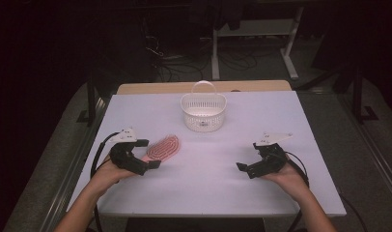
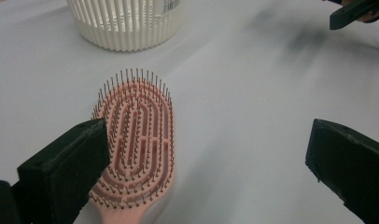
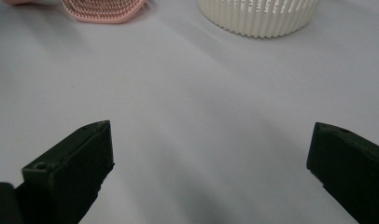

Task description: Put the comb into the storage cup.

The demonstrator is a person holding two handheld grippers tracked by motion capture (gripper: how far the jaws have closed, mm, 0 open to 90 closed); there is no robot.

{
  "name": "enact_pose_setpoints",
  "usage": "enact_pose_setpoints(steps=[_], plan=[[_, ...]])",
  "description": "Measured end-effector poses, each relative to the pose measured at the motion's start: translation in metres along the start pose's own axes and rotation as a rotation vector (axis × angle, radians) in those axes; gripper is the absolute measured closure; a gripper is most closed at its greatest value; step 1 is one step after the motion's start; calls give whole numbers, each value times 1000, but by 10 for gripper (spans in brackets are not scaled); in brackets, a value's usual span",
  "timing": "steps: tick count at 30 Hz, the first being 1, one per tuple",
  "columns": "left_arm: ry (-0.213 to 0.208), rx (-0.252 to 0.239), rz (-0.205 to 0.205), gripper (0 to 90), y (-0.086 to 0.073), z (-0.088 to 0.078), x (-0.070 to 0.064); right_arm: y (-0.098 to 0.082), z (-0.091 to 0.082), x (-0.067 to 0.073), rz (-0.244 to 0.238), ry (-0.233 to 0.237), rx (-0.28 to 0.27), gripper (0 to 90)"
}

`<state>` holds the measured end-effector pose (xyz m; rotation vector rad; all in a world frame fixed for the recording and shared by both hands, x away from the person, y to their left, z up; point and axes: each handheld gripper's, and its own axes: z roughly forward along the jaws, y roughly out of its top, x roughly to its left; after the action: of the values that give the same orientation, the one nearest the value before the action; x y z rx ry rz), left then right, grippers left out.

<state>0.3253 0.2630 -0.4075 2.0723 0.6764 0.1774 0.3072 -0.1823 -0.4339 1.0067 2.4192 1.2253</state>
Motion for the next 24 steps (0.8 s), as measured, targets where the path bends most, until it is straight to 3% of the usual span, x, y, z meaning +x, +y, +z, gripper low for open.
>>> enact_pose_setpoints(steps=[24], plan=[[4,-4,3,0,9,-1,2,0,0,1,-2,0,0,1]])
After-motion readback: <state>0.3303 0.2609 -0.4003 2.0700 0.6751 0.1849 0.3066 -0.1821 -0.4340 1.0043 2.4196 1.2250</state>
